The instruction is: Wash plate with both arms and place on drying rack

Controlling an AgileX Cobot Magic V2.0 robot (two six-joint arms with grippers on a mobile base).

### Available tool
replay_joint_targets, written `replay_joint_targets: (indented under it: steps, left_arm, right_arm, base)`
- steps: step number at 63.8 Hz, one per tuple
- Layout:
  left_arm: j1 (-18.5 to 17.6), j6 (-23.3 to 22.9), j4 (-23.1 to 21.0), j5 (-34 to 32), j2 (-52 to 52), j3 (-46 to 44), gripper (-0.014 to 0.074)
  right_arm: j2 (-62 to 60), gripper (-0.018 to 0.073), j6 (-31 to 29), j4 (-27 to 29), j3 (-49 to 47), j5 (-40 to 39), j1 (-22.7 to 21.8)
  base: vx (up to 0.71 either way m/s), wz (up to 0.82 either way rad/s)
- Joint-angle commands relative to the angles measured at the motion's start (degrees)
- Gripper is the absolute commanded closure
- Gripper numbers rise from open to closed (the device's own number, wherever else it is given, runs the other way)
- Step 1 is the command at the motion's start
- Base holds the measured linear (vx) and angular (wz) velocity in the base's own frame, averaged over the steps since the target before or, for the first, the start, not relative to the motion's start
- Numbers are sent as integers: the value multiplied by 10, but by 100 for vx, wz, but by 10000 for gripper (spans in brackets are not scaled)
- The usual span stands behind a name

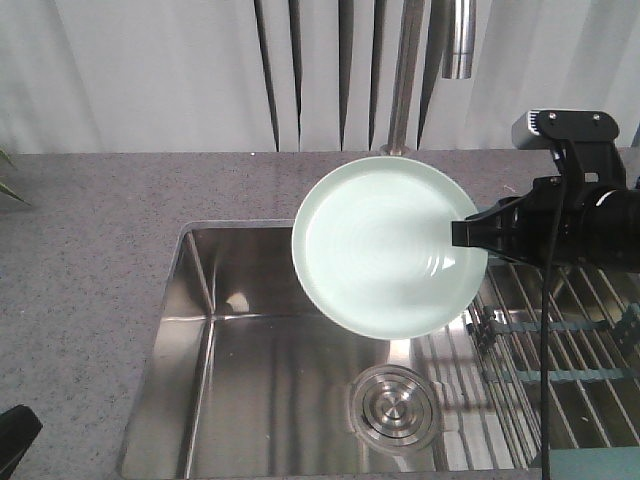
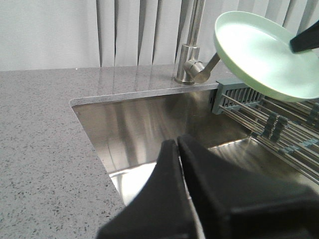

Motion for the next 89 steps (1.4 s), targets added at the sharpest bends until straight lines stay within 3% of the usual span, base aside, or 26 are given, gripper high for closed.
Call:
replay_joint_targets:
  steps: [1, 14, 24, 36, 48, 55, 63, 72, 81, 89]
  left_arm:
    - [-3, -12, 2, 14, 5, -13, 603]
    - [-3, -12, 2, 14, 5, -13, 603]
    - [-3, -12, 2, 14, 5, -13, 603]
    - [-3, -12, 2, 14, 5, -13, 603]
    - [-3, -12, 2, 14, 5, -13, 603]
    - [-3, -12, 2, 14, 5, -13, 603]
    - [-3, -12, 2, 13, 5, -13, 603]
    - [-3, -12, 2, 13, 5, -13, 603]
    - [-3, -12, 2, 13, 5, -13, 603]
    - [-3, -12, 2, 14, 5, -13, 603]
  right_arm:
    - [-14, 561, 1, -6, -20, -64, -16]
    - [-38, 561, 1, -47, -19, -5, -101]
    - [-89, 561, -2, -58, -15, 77, -115]
    - [-131, 561, 32, -38, 13, 76, -60]
    - [-97, 561, 76, -38, 11, -26, 18]
    - [-48, 561, 81, -39, -8, -66, 29]
    - [-6, 561, 81, -56, -31, -108, 12]
    - [-2, 561, 81, -65, -36, -109, -37]
    - [-36, 561, 68, -85, -36, -25, -86]
    - [-83, 561, 64, -102, -36, 62, -85]
  base:
    - [0, 0]
    - [0, 0]
    - [0, 0]
    - [0, 0]
    - [0, 0]
    - [0, 0]
    - [0, 0]
    - [0, 0]
    - [0, 0]
    - [0, 0]
